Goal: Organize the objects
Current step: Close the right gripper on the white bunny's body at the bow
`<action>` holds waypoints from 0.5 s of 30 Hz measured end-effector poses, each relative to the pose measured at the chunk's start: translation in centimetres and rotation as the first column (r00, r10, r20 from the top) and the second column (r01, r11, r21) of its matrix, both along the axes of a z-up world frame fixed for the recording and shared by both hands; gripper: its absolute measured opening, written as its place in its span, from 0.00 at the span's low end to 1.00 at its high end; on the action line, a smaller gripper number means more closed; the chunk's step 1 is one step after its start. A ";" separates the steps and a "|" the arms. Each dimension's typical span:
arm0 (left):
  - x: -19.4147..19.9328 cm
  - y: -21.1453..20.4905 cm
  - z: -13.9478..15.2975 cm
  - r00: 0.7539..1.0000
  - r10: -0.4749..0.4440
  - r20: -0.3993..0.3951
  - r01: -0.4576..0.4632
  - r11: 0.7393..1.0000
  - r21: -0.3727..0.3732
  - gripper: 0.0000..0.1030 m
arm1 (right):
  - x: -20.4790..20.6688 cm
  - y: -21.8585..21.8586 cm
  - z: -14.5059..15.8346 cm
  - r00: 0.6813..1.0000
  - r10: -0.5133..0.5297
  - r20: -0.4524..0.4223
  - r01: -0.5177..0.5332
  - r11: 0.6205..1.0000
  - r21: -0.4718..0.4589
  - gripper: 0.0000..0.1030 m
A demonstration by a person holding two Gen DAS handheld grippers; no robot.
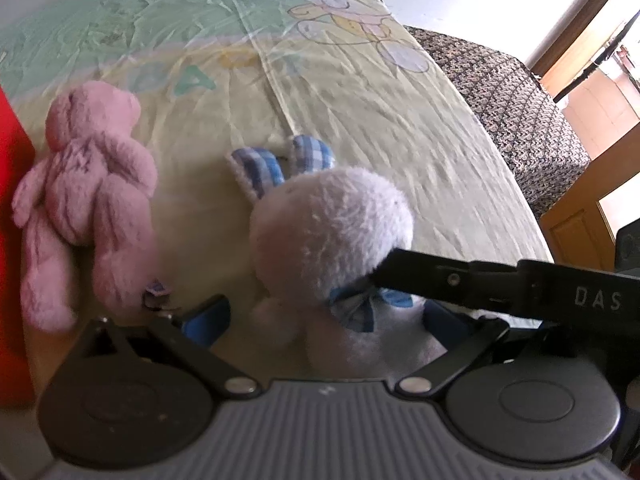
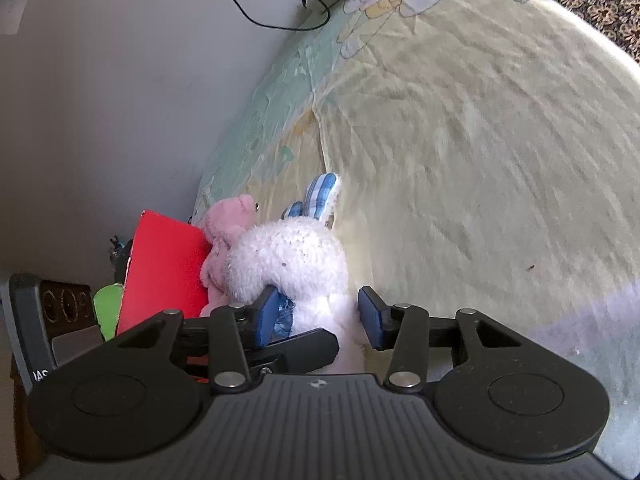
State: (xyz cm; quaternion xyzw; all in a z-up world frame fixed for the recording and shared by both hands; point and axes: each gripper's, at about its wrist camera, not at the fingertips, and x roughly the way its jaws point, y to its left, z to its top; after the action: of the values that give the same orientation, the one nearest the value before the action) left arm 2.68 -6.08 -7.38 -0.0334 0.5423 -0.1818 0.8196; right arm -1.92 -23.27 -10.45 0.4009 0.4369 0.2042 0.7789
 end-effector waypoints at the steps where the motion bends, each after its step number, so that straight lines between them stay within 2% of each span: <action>1: -0.1 0.0 0.0 1.000 -0.003 0.006 0.003 1.000 -0.003 1.00 | 0.1 0.0 0.0 1.000 0.007 -0.002 -0.007 1.000 0.002 0.45; 5: -0.2 0.1 0.0 1.000 -0.015 0.022 0.015 1.000 -0.008 1.00 | 0.3 0.6 0.0 0.999 0.042 -0.011 -0.041 0.999 0.015 0.46; 6: -0.2 0.0 -0.1 0.999 -0.020 0.026 0.020 1.000 0.000 1.00 | 0.2 0.9 0.1 0.999 0.048 -0.002 -0.048 0.999 -0.002 0.49; 8: -0.4 -1.1 -0.2 0.998 -0.044 0.054 0.040 0.996 0.075 1.00 | 0.1 1.3 0.6 0.998 0.057 0.021 -0.056 0.998 -0.041 0.49; 10: -0.8 -1.6 -0.2 0.994 -0.062 0.088 0.052 0.991 0.120 1.00 | 0.1 1.3 0.5 0.999 0.051 0.016 -0.050 0.998 -0.030 0.49; 13: -0.3 -0.8 -0.3 0.997 -0.040 0.062 0.034 0.996 0.087 1.00 | 0.2 1.0 0.3 0.999 0.047 0.001 -0.047 0.999 -0.008 0.49; 15: -0.2 -0.6 -0.3 0.998 -0.034 0.055 0.029 0.995 0.091 1.00 | 0.3 1.0 0.5 0.999 0.049 0.003 -0.049 0.999 -0.015 0.50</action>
State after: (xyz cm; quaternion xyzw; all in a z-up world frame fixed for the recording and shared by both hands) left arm 2.50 -6.70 -7.66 0.0172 0.5271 -0.1708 0.8323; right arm -1.65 -22.26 -10.00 0.3840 0.4466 0.2207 0.7774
